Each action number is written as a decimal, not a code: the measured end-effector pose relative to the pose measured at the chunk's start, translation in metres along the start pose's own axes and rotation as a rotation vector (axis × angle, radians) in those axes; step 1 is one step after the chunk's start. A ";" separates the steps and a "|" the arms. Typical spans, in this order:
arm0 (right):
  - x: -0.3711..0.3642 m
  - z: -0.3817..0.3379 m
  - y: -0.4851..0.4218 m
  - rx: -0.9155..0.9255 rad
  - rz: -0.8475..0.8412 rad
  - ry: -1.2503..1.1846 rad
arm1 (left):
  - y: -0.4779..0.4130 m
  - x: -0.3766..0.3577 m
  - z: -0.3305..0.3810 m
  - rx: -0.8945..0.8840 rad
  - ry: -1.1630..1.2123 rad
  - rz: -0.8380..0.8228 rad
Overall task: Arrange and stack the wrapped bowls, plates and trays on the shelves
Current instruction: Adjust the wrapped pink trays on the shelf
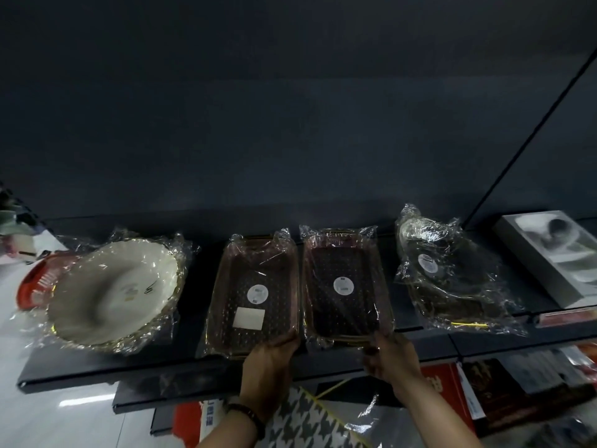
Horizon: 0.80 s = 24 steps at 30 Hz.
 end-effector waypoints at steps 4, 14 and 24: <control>-0.004 -0.004 -0.003 0.032 0.048 0.047 | -0.002 -0.003 0.008 0.002 -0.042 0.041; -0.010 -0.013 0.007 0.113 0.178 0.127 | 0.000 0.027 -0.005 0.133 0.266 0.258; -0.077 -0.044 0.077 0.228 -0.032 0.023 | 0.011 0.100 -0.061 0.461 0.711 0.508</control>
Point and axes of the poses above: each hand's wrist, its own y-axis away from the middle knuckle, its own x-axis out of the back of the hand, z = x × y, the point moved 6 cm from there along -y, towards the middle knuckle, and after that the axes turned 6 degrees about z, right-handed, at the moved point
